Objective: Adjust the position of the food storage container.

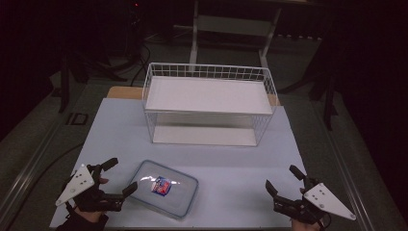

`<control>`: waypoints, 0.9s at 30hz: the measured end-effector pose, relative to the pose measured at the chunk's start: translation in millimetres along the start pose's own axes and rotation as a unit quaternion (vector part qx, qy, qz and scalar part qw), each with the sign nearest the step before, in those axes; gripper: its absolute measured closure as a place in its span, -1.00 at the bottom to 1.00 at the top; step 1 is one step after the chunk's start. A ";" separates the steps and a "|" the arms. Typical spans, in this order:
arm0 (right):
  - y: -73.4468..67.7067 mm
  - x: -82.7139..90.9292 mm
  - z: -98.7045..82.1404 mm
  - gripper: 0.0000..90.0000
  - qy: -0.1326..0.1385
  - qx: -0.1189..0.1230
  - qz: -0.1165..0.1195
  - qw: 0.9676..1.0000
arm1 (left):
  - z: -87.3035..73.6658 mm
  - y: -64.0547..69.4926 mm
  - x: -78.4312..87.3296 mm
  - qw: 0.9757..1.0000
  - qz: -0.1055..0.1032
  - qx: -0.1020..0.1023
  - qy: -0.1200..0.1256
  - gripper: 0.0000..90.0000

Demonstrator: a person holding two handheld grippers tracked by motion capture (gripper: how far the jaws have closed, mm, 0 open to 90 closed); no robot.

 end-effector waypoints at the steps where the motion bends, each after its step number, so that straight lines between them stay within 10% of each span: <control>1: -1.1 1.1 1.4 -0.75 0.001 -0.004 0.003 1.000 | 0.3 0.4 0.1 1.000 0.000 -0.002 0.000 -0.99; 15: -43.6 -7.9 28.5 -0.72 -0.003 0.017 0.045 0.999 | 5.5 0.2 1.2 1.000 0.006 -0.015 0.012 -0.99; 21: -74.7 -25.7 33.3 -0.67 -0.033 0.018 0.097 0.995 | 5.8 -1.9 1.4 1.000 0.008 -0.017 0.013 -0.99; 27: -104.9 -44.4 25.3 -0.20 -0.065 0.008 0.140 0.988 | 5.6 -4.8 2.5 1.000 0.012 -0.014 0.015 -0.99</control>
Point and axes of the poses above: each handheld gripper's, and its own axes: x roughly backward along the jaws, z roughly out of its top, y roughly to its right, the point moved 6 cm from there along -x, roughly forward along the jaws, and after that the axes turned 10 degrees about -x, right-handed, at the moved point
